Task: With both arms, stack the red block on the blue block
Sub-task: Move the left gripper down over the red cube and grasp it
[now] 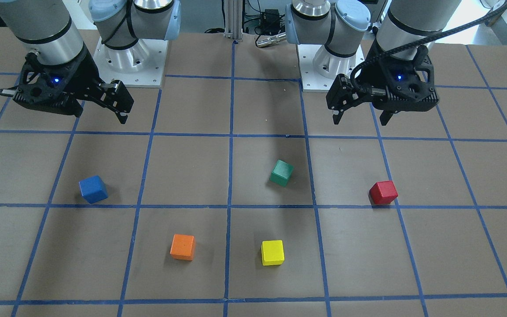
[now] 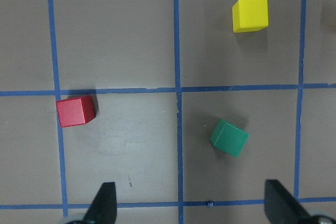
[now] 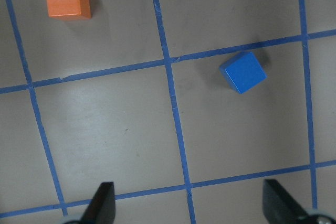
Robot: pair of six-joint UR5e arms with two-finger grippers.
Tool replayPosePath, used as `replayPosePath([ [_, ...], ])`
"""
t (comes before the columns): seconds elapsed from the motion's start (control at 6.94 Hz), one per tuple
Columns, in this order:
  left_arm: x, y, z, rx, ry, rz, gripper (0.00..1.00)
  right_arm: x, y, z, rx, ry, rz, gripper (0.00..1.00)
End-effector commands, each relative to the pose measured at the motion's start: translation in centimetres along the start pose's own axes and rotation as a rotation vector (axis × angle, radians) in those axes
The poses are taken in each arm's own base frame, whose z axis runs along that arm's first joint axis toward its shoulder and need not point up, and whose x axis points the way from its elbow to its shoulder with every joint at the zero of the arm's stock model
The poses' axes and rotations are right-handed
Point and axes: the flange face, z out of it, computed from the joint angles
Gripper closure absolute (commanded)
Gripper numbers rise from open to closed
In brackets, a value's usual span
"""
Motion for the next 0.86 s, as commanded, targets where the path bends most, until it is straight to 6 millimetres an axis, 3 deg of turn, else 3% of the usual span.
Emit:
replayPosePath([
  [0.0, 0.0, -0.1, 0.1, -0.003, -0.003, -0.003, 0.00, -0.1, 0.0, 0.0, 0.002, 0.001, 0.004, 0.00],
  [0.43, -0.8, 0.6, 0.1, -0.014, -0.024, 0.016, 0.00, 0.0, -0.1, -0.1, 0.015, 0.007, 0.004, 0.00],
  [0.58, -3.3, -0.7, 1.4, -0.033, -0.074, 0.017, 0.00, 0.0, -0.1, -0.1, 0.015, 0.007, 0.004, 0.00],
  [0.72, -7.1, -2.0, 2.8, -0.063, -0.075, 0.022, 0.00, 0.0, -0.1, -0.3, 0.020, 0.008, 0.004, 0.00],
])
